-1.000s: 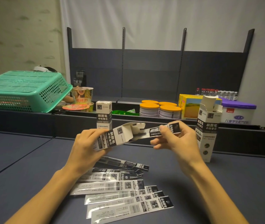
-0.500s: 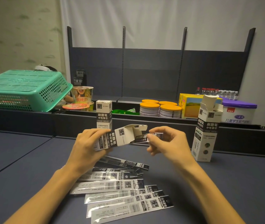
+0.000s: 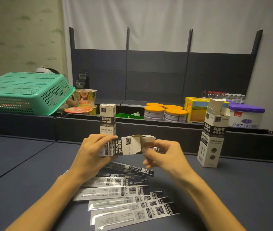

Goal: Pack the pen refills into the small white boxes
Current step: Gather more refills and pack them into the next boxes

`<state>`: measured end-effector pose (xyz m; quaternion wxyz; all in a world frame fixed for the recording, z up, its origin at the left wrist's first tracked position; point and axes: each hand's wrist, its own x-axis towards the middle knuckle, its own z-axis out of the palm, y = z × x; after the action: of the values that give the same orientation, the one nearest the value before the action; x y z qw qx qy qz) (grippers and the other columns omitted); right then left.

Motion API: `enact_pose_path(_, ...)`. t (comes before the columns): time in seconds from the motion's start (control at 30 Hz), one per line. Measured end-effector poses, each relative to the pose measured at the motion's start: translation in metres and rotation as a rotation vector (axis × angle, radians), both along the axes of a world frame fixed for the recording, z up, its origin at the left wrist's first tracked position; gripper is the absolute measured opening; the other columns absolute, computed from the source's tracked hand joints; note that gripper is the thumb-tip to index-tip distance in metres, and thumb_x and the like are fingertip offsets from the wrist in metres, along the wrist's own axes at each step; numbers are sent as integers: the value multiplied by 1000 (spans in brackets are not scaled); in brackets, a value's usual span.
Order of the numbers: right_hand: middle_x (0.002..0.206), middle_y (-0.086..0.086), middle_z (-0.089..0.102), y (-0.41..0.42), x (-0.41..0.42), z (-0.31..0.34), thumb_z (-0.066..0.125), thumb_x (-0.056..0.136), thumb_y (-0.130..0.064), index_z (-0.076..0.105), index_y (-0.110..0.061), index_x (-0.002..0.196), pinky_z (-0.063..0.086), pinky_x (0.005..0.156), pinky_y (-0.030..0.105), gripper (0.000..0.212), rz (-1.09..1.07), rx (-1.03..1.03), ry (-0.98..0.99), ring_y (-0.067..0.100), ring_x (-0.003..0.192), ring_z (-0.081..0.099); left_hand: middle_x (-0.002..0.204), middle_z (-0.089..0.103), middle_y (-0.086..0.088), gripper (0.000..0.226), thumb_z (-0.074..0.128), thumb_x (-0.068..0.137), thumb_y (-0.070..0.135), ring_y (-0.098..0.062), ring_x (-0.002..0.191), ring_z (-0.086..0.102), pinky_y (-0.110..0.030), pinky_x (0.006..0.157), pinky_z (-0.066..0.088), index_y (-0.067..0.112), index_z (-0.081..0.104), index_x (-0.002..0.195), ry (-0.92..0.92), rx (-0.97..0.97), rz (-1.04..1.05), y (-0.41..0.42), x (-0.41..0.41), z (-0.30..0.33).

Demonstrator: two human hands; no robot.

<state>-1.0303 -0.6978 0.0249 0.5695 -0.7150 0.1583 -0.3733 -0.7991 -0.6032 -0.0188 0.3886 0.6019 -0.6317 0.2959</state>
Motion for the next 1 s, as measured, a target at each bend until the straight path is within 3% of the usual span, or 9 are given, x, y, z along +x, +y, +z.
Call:
enact_pose_path(0.1, 67, 8, 69, 0, 2, 3, 68, 86, -5, 70, -8, 97, 56, 57, 28, 11, -29, -14, -73, 21, 60, 67, 118, 62, 1, 72, 88, 62, 24, -13, 108, 49, -36, 86, 40, 26, 53, 125, 23, -12, 4, 0, 0, 0)
enact_pose_path(0.27, 74, 9, 72, -6, -4, 7, 70, 83, -2, 66, -2, 96, 56, 56, 26, 14, -173, -54, -234, 21, 62, 69, 116, 63, 0, 67, 86, 64, 28, -14, 106, 50, -33, 85, 37, 22, 56, 123, 75, -41, 45, -1, 2, 0)
enact_pose_path(0.4, 75, 4, 73, -7, 0, 0, 71, 84, -8, 73, -10, 87, 56, 62, 25, 4, -220, -270, -199, 19, 68, 71, 115, 64, 0, 69, 88, 62, 25, -13, 106, 49, -33, 85, 37, 22, 56, 123, 73, -34, 51, -1, 2, -1)
enact_pose_path(0.53, 87, -4, 74, -9, 2, -7, 72, 85, -14, 74, -16, 97, 59, 71, 32, 13, -314, -448, -190, 17, 79, 72, 117, 63, 0, 72, 89, 61, 21, -12, 107, 48, -34, 86, 37, 22, 56, 125, 72, -18, 45, -2, 3, -2)
enact_pose_path(0.67, 92, -4, 72, -12, 2, -9, 70, 86, -8, 74, -14, 99, 59, 70, 32, 15, -365, -628, -190, 13, 81, 70, 117, 63, 1, 72, 89, 61, 23, -11, 107, 48, -37, 86, 40, 22, 56, 125, 77, -14, 33, -2, 3, -2)
enact_pose_path(0.83, 85, -6, 73, -8, 4, -10, 70, 87, -12, 72, -22, 99, 58, 69, 23, 16, -365, -577, -132, 10, 76, 69, 117, 63, 1, 72, 88, 61, 25, -12, 107, 48, -37, 85, 39, 25, 53, 124, 77, -9, 21, -2, 2, -1)
enact_pose_path(1.0, 85, -6, 73, -9, 4, -11, 73, 84, -9, 76, -15, 93, 55, 70, 17, 11, -368, -608, -119, 7, 78, 69, 116, 63, 1, 71, 87, 62, 26, -10, 105, 48, -33, 83, 36, 25, 53, 124, 74, -5, 9, -1, 0, -1)
